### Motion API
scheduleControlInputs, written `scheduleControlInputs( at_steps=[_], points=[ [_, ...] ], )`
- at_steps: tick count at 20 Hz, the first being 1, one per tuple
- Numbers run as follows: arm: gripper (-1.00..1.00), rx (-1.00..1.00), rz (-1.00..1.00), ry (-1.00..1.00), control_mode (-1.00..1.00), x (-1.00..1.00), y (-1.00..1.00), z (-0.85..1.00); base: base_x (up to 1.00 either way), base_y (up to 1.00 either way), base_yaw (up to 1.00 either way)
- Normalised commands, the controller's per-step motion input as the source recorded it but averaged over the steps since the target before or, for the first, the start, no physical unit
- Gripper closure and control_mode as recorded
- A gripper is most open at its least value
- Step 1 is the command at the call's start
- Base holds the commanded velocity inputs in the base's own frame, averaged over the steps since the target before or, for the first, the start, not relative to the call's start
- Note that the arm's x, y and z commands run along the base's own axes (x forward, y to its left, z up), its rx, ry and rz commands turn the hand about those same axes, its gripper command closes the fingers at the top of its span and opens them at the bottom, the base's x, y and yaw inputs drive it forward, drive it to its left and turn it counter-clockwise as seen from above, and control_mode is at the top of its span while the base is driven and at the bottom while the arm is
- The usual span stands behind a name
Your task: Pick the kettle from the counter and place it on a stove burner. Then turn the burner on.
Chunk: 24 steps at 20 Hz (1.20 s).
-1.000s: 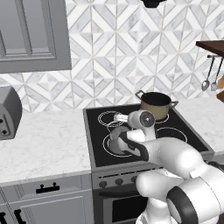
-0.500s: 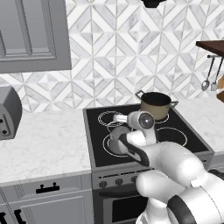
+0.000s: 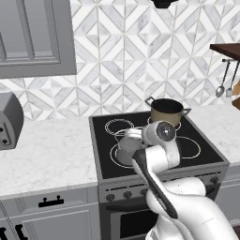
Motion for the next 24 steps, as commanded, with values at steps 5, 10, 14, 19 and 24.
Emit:
scheduleControlInputs(
  at_steps=[5,10,14,19,24],
  points=[
    [-1.0,-0.11,0.02,0.0,-1.0,-0.97,0.38,-0.32,0.0,0.0,0.0],
    [-1.0,-0.09,0.0,-0.03,-1.0,-0.8,0.48,-0.42,0.0,0.0,0.0],
    [-1.0,-0.12,0.0,-0.12,-1.0,-0.72,0.28,-0.62,0.0,0.0,0.0],
    [-1.0,-0.13,-0.03,-0.27,-1.0,-0.41,0.0,-0.73,0.0,0.0,0.0],
    [-1.0,-0.12,-0.01,-0.23,-1.0,-0.16,0.0,-0.92,0.0,0.0,0.0]
  ],
)
